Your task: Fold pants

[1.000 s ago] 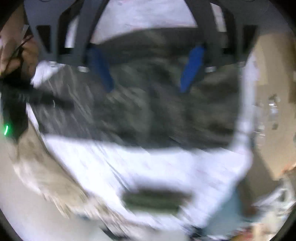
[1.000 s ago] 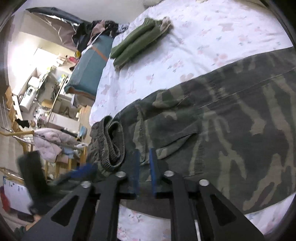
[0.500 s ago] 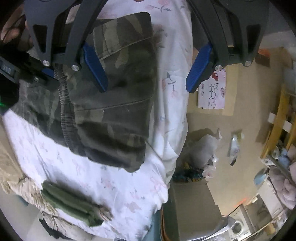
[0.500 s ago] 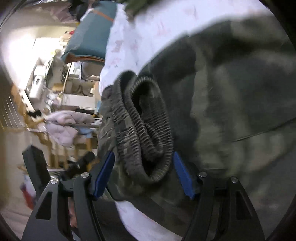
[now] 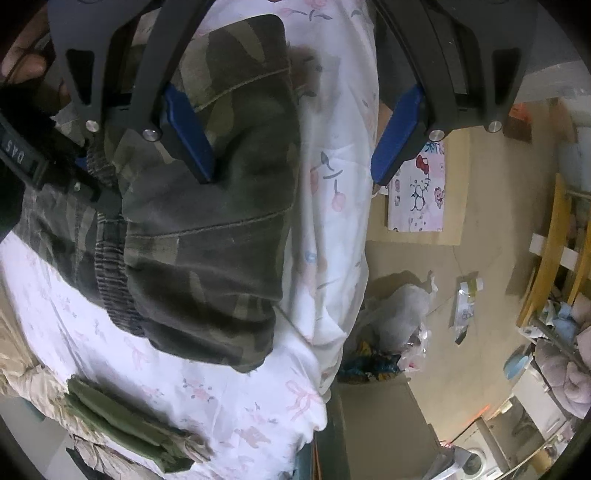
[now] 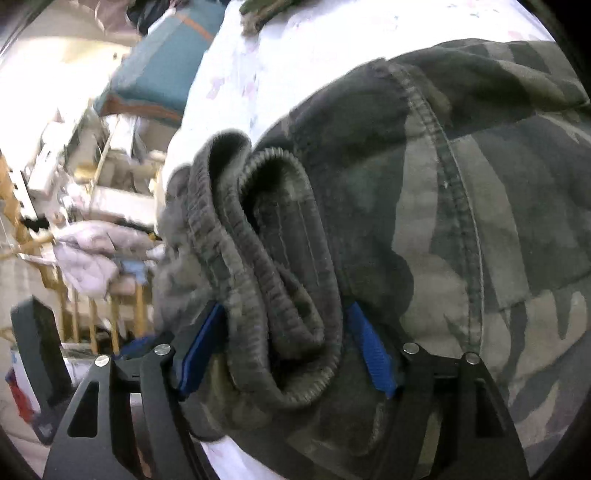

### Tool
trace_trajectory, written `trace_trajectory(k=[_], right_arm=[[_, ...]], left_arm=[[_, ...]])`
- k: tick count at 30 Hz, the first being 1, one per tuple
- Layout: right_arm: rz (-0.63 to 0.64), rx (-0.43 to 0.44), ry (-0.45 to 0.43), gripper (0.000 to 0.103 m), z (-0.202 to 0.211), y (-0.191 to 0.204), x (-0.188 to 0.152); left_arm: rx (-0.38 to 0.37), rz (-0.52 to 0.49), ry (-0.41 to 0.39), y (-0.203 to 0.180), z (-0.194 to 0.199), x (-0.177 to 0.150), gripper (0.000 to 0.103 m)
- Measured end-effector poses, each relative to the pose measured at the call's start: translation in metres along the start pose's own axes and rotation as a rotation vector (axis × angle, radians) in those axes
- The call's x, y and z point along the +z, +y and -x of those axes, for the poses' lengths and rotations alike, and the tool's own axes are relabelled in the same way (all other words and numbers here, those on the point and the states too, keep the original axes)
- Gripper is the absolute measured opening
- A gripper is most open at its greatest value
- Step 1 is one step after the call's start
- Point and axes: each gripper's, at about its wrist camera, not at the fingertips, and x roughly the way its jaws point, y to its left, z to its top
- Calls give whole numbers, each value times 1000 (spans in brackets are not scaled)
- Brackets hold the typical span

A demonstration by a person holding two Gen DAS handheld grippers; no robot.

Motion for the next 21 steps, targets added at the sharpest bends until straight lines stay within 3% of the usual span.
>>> trace_trajectory(k=[2,6,7,12,17,21], right_arm=[[14,11,-15,64,1,5,-2],[115,23,-48,22,17,24,-15],[132,38,-73,19,26,30,-18],[186,70,-136,14,64,44,-29],[131,57,-149,13,102,24,-31],[126,-77,-145,13,113,-2,-47]], left_arm=[[-2,22,-10,4,2,2,84],[5,64,-38,12,8,7,84],[7,76,-45,15,9,8,84],[0,117,-69,24,16,10,84],[-8,100,-34,23,9,4,84],[-44,34,14,7,-1,-5,84]])
